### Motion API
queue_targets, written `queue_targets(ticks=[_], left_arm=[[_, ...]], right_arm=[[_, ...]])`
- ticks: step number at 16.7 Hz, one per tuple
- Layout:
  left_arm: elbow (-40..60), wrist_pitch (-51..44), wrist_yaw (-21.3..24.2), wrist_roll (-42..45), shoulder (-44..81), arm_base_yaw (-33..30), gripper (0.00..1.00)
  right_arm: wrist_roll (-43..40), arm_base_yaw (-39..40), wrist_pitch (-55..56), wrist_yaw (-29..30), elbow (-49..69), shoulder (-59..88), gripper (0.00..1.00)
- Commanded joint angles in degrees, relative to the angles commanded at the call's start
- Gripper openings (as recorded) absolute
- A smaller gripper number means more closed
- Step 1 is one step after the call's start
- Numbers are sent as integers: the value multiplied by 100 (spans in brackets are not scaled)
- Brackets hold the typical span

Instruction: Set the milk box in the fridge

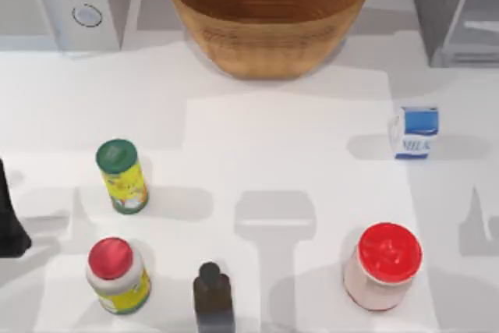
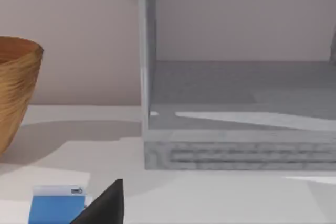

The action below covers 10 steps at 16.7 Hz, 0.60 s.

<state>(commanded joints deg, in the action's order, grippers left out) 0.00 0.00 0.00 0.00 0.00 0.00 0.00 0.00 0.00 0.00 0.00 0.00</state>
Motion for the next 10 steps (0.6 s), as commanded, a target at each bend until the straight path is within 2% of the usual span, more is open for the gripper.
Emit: queue_targets(ticks=[4, 10], left_arm=[[0, 0, 0, 0, 0, 0, 100], [0, 0, 0, 0, 0, 0, 100]], right_arm=[[-41, 42, 23, 6, -32, 129, 100], [-98, 394, 752, 217, -46, 1670, 100]])
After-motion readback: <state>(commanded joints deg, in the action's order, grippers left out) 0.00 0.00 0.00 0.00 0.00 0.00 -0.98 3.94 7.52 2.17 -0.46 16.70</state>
